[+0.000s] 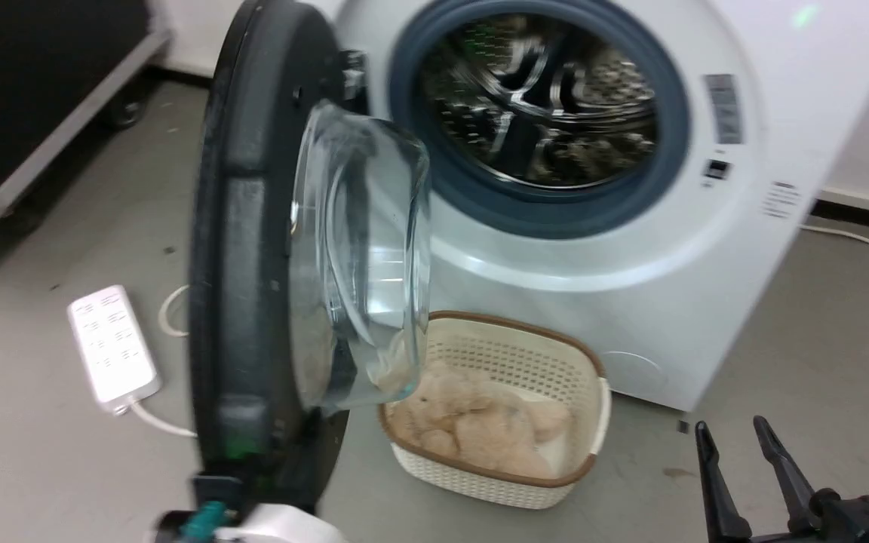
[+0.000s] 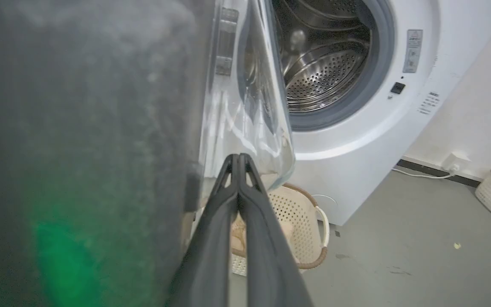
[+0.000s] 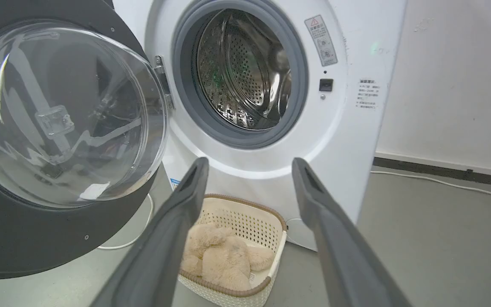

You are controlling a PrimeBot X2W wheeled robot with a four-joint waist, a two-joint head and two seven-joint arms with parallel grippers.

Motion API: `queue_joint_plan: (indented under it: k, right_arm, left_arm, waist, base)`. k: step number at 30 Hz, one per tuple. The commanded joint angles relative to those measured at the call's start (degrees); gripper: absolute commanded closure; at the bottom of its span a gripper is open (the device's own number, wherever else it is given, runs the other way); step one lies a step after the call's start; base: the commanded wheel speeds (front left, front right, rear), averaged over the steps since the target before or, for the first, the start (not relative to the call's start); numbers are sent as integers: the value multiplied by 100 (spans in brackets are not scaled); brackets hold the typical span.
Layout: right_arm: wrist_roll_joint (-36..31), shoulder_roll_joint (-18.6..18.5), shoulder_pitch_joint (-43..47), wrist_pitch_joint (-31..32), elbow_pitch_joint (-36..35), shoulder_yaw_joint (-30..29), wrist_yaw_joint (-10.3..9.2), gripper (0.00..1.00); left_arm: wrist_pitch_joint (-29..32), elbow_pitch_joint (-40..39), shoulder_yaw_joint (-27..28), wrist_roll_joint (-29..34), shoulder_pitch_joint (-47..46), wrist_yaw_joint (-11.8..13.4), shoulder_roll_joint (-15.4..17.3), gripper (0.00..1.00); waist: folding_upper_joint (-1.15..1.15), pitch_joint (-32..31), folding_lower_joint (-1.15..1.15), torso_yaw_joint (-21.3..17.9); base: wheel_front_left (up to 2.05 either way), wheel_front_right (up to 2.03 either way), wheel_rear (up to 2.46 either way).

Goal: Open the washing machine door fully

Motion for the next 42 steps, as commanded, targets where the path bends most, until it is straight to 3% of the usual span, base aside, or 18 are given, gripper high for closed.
queue_joint_plan:
  k: [1, 5, 6, 12, 23, 34, 38, 42]
  right_arm:
    - [31, 21, 3, -26, 3, 16, 5, 0]
    - [-10, 21, -58, -26, -2, 83, 5, 0]
    - [-110, 21, -156, -26, -42, 116, 5, 0]
    - [-324, 21, -374, 83, -191, 122, 5, 0]
    - [-573, 21, -668, 275, -466, -8, 5, 0]
    - [-578, 14, -665, 289, -480, -139, 5, 0]
    - [-557, 15, -617, 231, -425, -187, 5, 0]
    - [-539, 17, -540, 153, -360, -256, 5, 0]
  left_arm:
    - [8, -30, 129, -41, -17, 46, 100, 100]
    - [63, -125, 524, -145, -97, 147, 404, 100]
    - [157, -188, 919, -246, -272, 201, 751, 100]
    - [406, -52, 1587, -455, -610, 340, 1294, 100]
    - [102, 1270, 2463, -946, -1510, -132, 2189, 100]
    - [-328, 2112, 2346, -767, -1882, -354, 2408, 100]
    - [-511, 2008, 2280, -613, -1792, -340, 2317, 100]
    - [-592, 1421, 2241, -595, -1608, -383, 2010, 100]
  waist:
    - [0, 37, 0, 240]
    - [0, 202, 0, 415]
    - [0, 461, 0, 487]
    - [0, 987, 0, 453]
    - [0, 1544, 0, 177]
    - [0, 1396, 0, 75]
    - [0, 1137, 0, 80]
    - [0, 771, 0, 51]
  base:
    - [0, 0, 0]
    - [0, 0, 0]
    - [0, 0, 0]
    - [0, 0, 0]
    - [0, 0, 0]
    - [0, 0, 0]
    - [0, 0, 0]
    - [0, 0, 0]
